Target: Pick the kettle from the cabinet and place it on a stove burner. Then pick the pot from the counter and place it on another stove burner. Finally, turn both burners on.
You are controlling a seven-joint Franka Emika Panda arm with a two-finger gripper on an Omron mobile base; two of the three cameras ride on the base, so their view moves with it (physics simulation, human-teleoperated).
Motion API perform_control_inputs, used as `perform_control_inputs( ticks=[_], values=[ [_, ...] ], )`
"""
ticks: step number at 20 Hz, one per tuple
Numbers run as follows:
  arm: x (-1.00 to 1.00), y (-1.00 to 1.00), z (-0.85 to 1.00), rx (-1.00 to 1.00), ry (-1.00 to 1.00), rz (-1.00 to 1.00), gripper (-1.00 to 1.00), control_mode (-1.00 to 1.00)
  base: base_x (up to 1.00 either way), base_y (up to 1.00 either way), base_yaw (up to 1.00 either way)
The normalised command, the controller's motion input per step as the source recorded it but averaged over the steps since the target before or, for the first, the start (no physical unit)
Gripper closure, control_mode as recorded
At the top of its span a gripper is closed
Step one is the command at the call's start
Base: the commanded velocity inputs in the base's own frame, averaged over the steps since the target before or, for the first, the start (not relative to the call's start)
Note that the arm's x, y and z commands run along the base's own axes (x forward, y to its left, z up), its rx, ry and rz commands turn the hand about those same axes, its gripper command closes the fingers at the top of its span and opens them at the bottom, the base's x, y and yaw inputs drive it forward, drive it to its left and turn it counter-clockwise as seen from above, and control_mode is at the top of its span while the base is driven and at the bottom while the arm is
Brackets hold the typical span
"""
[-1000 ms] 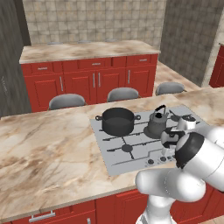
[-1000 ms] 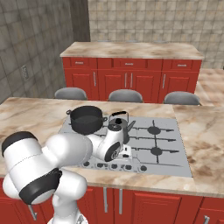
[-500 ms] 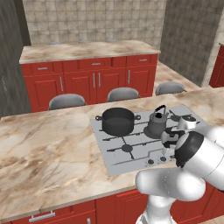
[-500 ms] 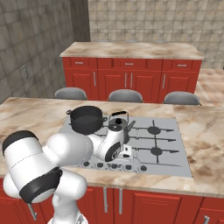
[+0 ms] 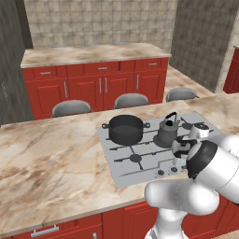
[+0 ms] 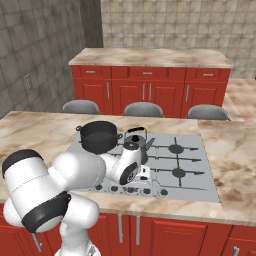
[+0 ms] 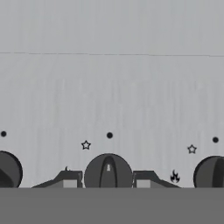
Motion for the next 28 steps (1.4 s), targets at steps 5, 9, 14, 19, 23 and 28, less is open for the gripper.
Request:
perform_control_inputs(
  ticks=[5,9,14,19,23,28],
  values=[
    [0.00,0.00,-0.04,0.00,0.00,0.02,1.00,-1.00,0.00,0.00,0.00],
    [0.00,0.00,-0.03,0.00,0.00,0.07,1.00,-1.00,0.00,0.00,0.00],
    [0.00,0.00,-0.03,0.00,0.00,0.10,1.00,-1.00,0.00,0.00,0.00],
    [-0.02,0.01,-0.06,0.00,0.00,0.12,1.00,-1.00,0.00,0.00,0.00],
    [-0.03,0.07,-0.09,-0.01,0.00,0.13,1.00,-1.00,0.00,0.00,0.00],
    [-0.01,0.12,-0.13,-0.01,0.00,0.15,1.00,-1.00,0.00,0.00,0.00]
  ],
)
